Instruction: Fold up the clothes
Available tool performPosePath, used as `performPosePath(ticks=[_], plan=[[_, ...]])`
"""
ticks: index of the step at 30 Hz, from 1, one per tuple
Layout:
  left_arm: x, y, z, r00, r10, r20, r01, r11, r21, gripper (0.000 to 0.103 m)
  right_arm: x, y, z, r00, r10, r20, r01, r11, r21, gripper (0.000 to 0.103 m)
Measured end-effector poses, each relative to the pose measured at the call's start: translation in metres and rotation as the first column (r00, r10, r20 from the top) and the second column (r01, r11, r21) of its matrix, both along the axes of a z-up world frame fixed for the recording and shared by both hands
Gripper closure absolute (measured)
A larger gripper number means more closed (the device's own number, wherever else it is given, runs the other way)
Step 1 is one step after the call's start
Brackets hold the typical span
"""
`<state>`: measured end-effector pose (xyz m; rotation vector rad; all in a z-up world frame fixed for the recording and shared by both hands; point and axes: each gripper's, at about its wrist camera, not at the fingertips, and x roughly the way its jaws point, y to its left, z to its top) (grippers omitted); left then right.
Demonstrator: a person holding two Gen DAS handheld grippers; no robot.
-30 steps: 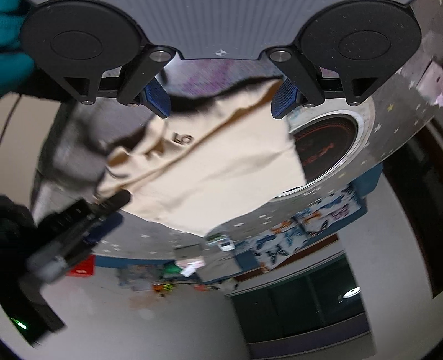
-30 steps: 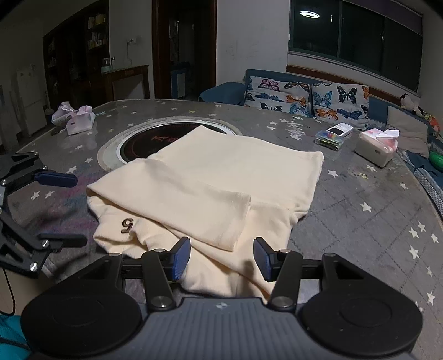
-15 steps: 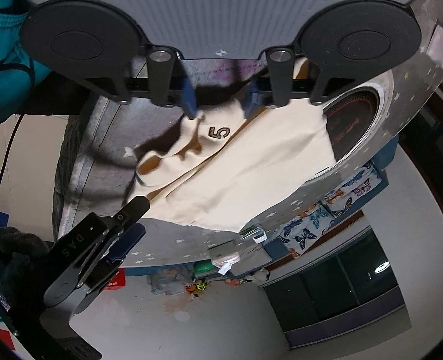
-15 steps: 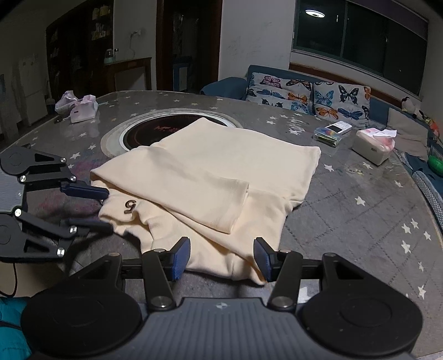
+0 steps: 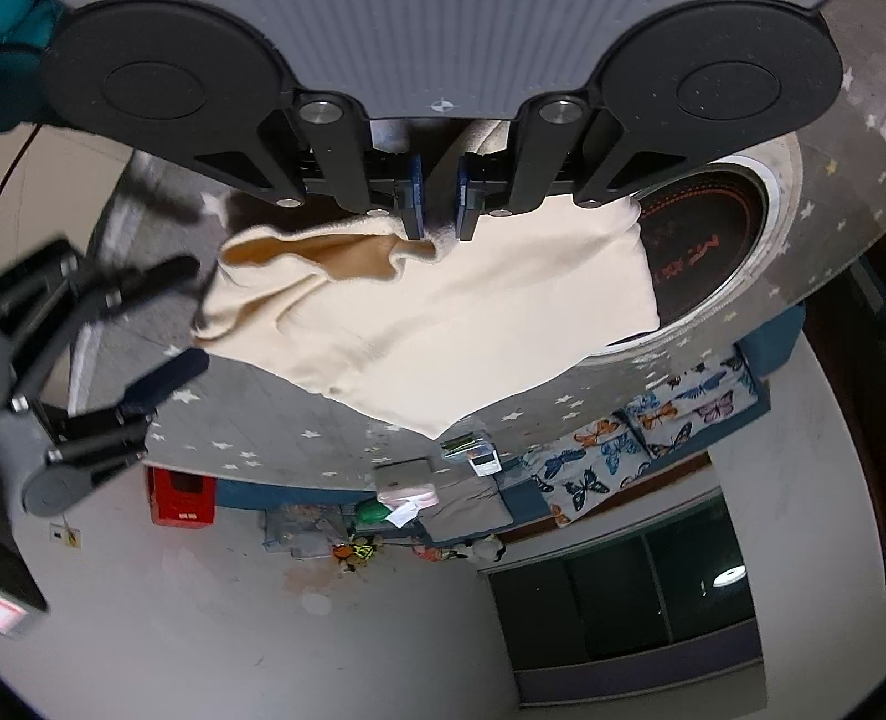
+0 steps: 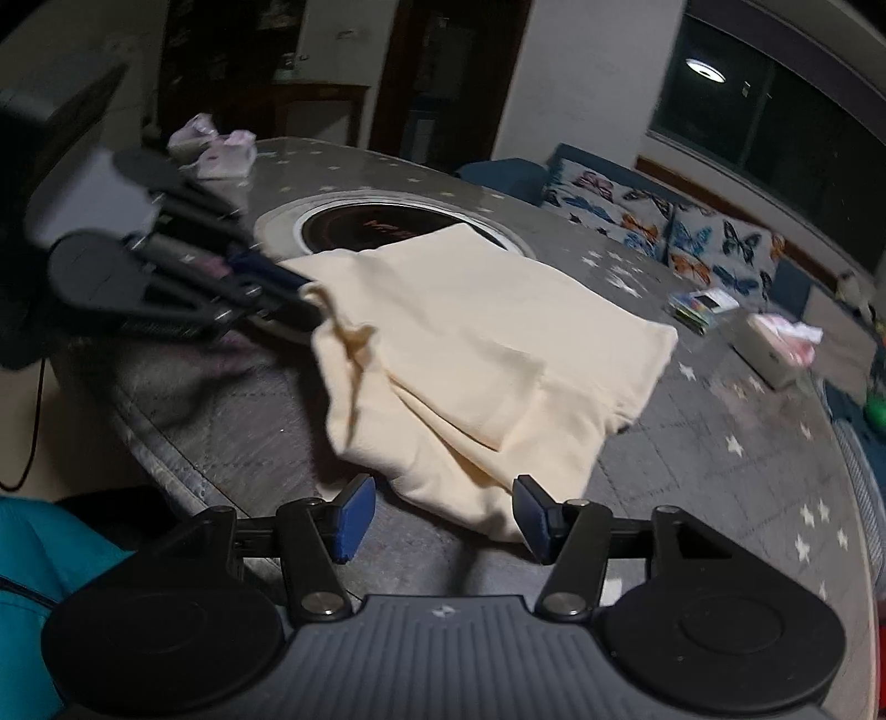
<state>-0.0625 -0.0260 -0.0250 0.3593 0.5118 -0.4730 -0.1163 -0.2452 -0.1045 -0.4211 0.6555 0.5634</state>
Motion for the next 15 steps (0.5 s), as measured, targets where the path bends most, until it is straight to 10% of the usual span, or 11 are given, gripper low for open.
performPosePath(ticks=[8, 15], plan=[[0.011, 0.005, 0.0, 0.999, 0.014, -0.034, -0.015, 0.999, -0.036, 0.09, 0.017, 0.014, -0.006, 0.999, 0.036, 0.014, -0.036, 0.999, -0.005, 0.054], [-0.001, 0.014, -0.003, 1.0, 0.005, -0.012, -0.005, 1.0, -0.022, 0.065, 0.032, 0.021, -0.007, 0.999, 0.05, 0.016, -0.05, 0.999, 0.015, 0.088]])
